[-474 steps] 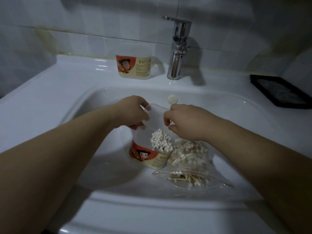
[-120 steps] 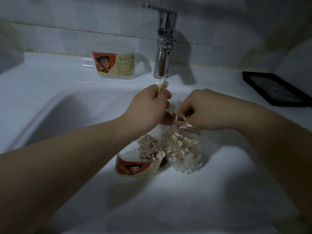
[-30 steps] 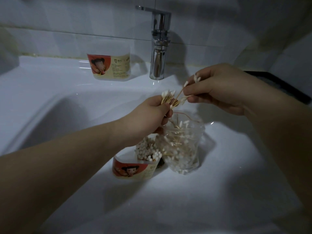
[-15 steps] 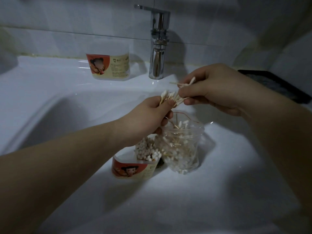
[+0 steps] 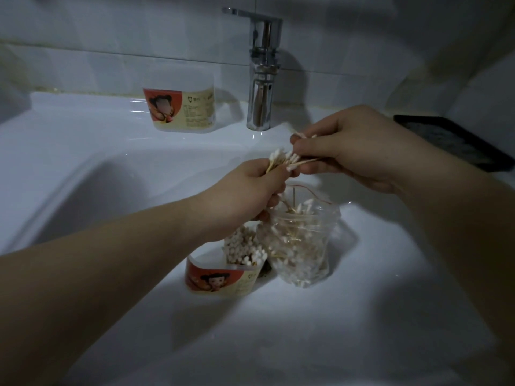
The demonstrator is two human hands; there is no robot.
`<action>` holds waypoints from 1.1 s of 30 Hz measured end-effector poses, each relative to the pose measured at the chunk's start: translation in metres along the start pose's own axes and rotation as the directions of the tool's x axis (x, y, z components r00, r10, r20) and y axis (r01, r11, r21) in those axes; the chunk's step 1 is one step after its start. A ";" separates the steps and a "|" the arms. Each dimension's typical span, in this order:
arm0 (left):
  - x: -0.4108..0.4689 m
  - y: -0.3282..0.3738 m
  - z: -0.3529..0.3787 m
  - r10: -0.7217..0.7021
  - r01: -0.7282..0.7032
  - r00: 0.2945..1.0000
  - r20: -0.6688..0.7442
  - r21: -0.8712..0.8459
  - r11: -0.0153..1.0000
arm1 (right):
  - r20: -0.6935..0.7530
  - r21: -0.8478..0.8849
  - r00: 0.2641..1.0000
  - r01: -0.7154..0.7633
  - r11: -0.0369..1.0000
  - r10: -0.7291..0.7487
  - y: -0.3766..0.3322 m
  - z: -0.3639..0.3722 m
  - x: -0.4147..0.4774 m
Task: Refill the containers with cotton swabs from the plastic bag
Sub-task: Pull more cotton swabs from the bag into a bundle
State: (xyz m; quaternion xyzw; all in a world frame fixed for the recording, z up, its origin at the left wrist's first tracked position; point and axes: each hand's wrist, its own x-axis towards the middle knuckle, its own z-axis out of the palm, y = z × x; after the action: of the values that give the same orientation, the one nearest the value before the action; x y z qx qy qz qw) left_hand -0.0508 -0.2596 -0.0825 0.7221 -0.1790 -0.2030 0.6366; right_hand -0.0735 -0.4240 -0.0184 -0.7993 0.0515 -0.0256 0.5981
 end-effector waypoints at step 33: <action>0.007 0.003 0.003 -0.119 0.082 0.988 -0.094 -0.332 0.940 | 0.080 -0.044 0.994 -0.076 0.996 0.080 0.001 0.005 -0.004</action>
State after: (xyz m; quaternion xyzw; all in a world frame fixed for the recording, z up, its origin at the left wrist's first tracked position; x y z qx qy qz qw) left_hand -0.0462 -0.2663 -0.0808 0.6250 -0.0695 -0.2209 0.7455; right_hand -0.0772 -0.4188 -0.0204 -0.8091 0.0588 0.0314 0.5839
